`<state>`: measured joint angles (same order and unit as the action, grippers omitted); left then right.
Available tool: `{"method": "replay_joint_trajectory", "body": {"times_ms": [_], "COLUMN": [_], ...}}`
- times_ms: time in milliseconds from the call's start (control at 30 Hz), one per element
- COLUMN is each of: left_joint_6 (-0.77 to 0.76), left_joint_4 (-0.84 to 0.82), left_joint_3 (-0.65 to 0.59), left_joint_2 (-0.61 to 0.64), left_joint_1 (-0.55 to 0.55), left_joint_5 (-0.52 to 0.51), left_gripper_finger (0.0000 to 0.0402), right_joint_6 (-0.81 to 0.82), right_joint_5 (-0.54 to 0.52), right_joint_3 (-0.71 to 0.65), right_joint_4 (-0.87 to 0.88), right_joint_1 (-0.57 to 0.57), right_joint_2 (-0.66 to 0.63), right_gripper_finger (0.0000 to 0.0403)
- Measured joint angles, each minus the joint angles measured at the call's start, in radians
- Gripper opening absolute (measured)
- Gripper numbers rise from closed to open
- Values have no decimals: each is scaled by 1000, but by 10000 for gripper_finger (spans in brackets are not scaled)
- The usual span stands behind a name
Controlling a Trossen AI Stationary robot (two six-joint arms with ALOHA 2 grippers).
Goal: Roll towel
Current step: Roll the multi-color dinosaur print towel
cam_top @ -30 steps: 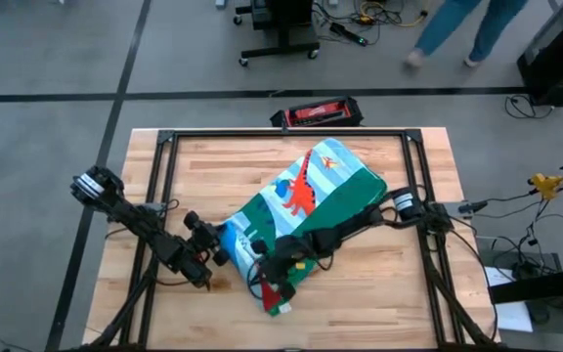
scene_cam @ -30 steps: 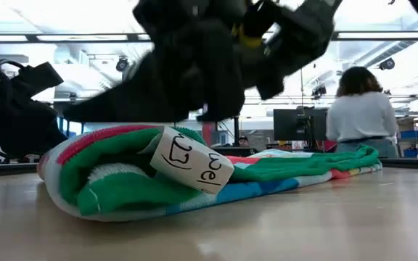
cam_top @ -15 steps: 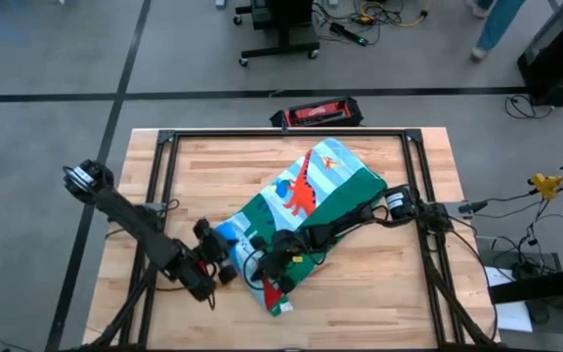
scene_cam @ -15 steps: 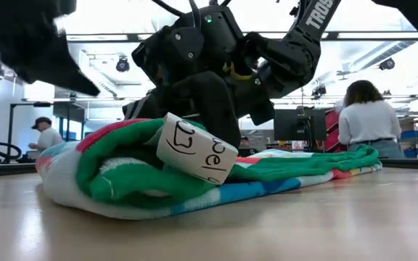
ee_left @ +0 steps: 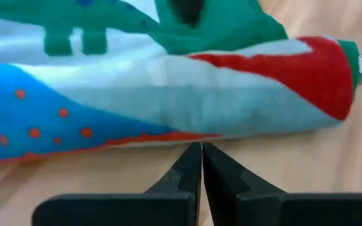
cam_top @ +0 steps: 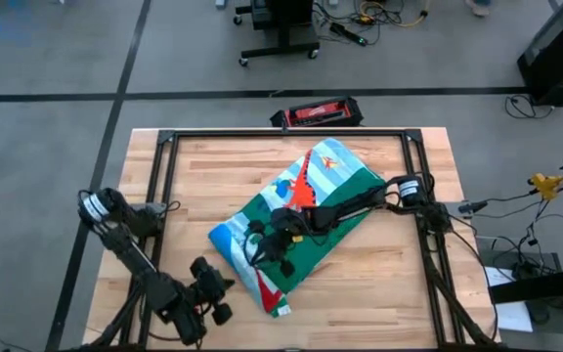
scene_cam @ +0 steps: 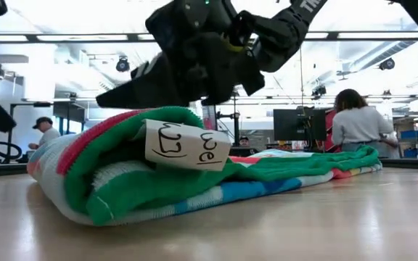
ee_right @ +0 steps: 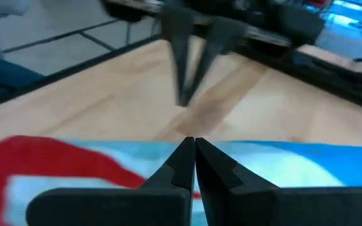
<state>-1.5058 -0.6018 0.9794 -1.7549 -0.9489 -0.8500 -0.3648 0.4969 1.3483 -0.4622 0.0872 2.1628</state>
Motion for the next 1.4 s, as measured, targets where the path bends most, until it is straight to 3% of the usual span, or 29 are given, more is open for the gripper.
{"method": "replay_joint_trajectory", "body": {"times_ms": [267, 500, 700, 1000, 1400], "left_joint_6": [-68, -106, -108, -94, -99], "left_joint_4": [26, 57, 62, 60, 59], "left_joint_3": [7, 7, 7, 7, 7], "left_joint_2": [-97, -144, -157, -158, -158], "left_joint_1": [23, 21, 22, 23, 24], "left_joint_5": [-2, 34, 64, 37, -5], "left_gripper_finger": [0, 0, 0, 0, 0], "right_joint_6": [-45, 42, 47, -6, -22], "right_joint_5": [3, 61, 64, 43, 55], "right_joint_3": [48, 162, 161, 137, 131], "right_joint_4": [-55, -39, 5, 127, 150], "right_joint_1": [-28, -49, -54, -61, -64], "right_joint_2": [10, 157, 166, 166, 148], "right_gripper_finger": [0, 0, 0, 0, 16]}}
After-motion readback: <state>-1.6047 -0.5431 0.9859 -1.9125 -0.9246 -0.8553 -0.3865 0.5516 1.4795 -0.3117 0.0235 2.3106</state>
